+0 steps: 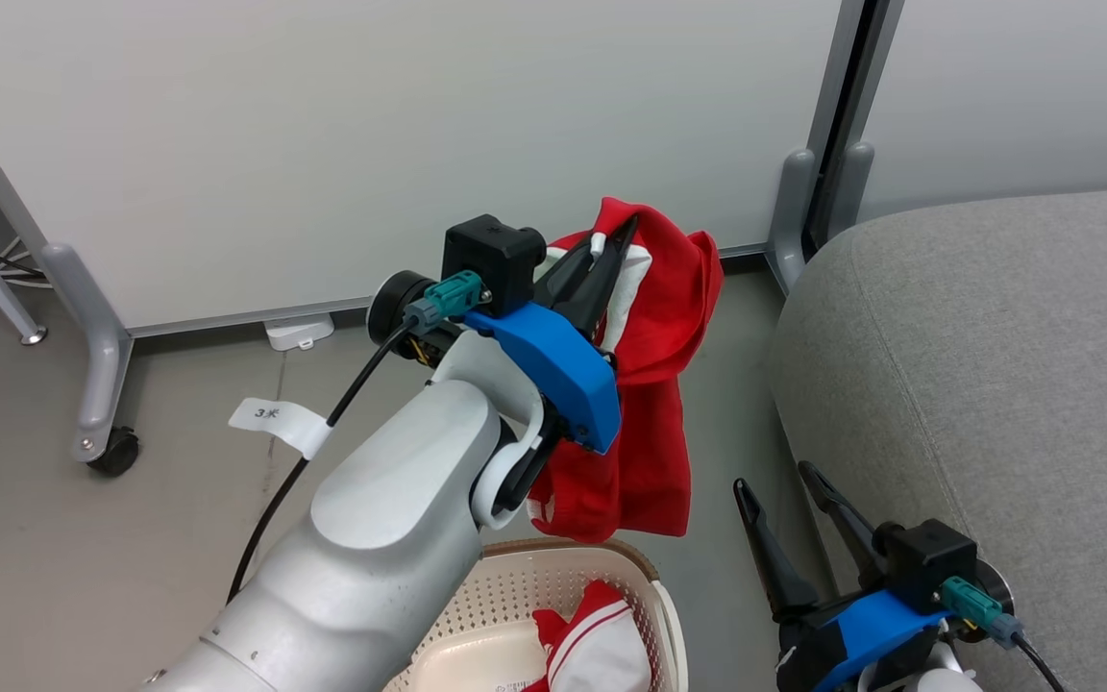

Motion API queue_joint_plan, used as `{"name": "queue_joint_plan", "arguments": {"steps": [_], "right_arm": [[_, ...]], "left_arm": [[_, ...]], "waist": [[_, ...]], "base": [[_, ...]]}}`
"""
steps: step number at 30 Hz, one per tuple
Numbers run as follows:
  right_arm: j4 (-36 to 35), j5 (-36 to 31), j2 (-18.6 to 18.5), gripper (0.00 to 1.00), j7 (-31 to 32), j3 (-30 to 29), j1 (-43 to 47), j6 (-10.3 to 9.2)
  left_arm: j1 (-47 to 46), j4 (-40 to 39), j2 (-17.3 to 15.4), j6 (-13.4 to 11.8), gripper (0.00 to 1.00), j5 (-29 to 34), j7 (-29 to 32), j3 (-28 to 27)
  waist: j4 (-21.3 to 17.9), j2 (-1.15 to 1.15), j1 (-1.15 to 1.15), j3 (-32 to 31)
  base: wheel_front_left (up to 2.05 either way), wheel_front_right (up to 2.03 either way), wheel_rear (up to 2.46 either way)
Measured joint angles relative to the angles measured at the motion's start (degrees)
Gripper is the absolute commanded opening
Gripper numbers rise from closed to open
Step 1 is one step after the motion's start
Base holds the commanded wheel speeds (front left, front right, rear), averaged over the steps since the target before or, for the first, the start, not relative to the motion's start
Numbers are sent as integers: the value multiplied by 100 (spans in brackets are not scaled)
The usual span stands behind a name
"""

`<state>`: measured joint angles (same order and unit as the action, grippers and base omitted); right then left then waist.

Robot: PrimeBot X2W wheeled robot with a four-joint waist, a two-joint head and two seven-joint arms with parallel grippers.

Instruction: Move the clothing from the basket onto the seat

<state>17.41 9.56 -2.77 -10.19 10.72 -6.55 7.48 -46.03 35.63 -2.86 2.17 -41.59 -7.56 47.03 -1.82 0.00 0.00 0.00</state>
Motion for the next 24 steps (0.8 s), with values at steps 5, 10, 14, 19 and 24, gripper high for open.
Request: {"name": "queue_joint_plan", "arguments": {"steps": [5,10,14,19,24], "right_arm": [[-25,-1,0,100,10,30,3,0],[-46,-47,-1,100,67,98,1,0],[-22,-171,0,100,198,201,-111,0],[210,-304,-1,100,405,255,-559,0],[730,-297,-1,100,715,333,-1112,0]], "left_arm": [[-86,43,0,-53,0,-122,-19,163],[-126,114,0,-66,0,-237,-54,293],[-193,131,0,-76,0,-322,-69,400],[-256,91,1,-112,0,-436,-86,559],[-316,41,1,-120,0,-578,-97,736]], "waist": [[-16,0,0,-16],[-34,0,0,-12],[-39,0,0,6],[-31,0,0,43],[2,0,0,75]], "base": [[0,0,0],[0,0,0],[0,0,0],[0,0,0],[0,0,0]]}}
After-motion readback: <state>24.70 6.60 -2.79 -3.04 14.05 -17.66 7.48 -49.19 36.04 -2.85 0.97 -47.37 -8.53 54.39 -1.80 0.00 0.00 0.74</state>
